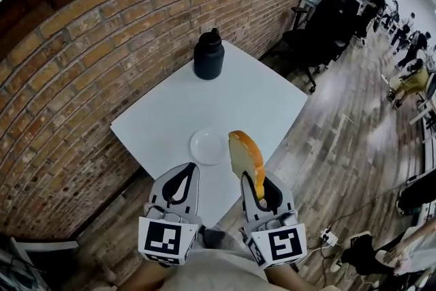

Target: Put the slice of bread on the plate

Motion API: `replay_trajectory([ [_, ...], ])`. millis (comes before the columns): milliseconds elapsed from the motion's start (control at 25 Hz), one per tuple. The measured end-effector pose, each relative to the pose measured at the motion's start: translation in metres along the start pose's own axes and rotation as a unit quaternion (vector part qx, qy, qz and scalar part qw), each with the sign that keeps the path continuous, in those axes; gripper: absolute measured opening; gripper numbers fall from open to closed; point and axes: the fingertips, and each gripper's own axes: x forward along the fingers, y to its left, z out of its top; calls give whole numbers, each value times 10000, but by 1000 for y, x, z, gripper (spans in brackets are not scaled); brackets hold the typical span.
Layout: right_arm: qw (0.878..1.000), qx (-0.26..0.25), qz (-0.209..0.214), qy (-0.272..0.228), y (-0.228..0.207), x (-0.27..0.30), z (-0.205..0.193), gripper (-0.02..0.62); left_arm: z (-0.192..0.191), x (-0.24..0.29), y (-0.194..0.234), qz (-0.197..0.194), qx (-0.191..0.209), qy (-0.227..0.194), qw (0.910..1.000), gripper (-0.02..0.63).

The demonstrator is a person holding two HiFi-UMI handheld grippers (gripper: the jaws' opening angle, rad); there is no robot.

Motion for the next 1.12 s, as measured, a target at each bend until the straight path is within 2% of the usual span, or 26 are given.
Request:
replay_trajectory([
  [160,9988,-197,437,-96,5,11,-1,92,1,-1,2,59,-50,1,10000,11],
  [320,9973,-103,729,-6,7,27,-16,92,-11,5,8,164,-12,140,9998,11],
  [600,9944,-8,1023,258,0,59,-52,92,-25,18,14,314,151,373,9987,11],
  [1120,9848,154,1519,825,-2,120,-111,91,-57,42,31,646,139,759,9949,11],
])
